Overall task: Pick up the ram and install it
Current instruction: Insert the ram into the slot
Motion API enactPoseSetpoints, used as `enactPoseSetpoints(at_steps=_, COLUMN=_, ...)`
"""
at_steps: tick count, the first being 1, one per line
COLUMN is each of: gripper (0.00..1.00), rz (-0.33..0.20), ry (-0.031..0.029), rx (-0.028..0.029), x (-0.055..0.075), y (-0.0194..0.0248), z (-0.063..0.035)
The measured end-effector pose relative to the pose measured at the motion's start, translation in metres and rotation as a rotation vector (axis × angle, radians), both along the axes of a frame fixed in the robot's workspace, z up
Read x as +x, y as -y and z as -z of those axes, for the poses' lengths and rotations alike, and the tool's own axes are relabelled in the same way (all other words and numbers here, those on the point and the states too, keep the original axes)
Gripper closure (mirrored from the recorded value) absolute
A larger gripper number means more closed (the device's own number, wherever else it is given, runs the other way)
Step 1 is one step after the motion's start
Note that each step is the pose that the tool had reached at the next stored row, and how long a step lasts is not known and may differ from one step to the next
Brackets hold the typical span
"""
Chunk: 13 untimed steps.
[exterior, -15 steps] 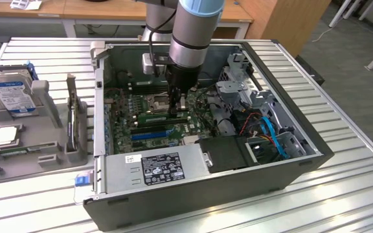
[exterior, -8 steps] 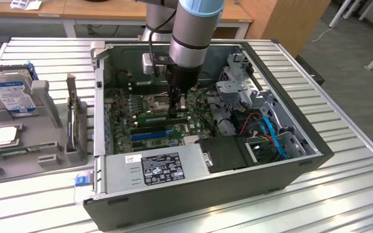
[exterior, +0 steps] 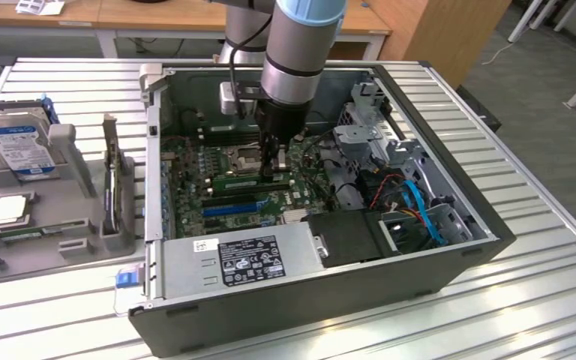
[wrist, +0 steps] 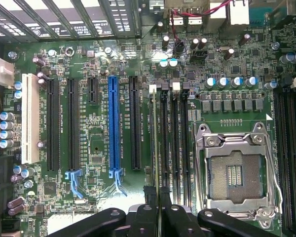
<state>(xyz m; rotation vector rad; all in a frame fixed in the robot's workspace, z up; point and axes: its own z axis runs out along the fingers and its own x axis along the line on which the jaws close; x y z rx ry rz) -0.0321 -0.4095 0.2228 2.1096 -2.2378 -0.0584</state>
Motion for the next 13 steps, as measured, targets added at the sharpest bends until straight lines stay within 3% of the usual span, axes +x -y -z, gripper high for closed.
enactPoseSetpoints(at_steps=13, gripper=0.87, rz=-0.019, ry=0.0001, rx=0.0, x=0.0, y=0.0, z=0.0)
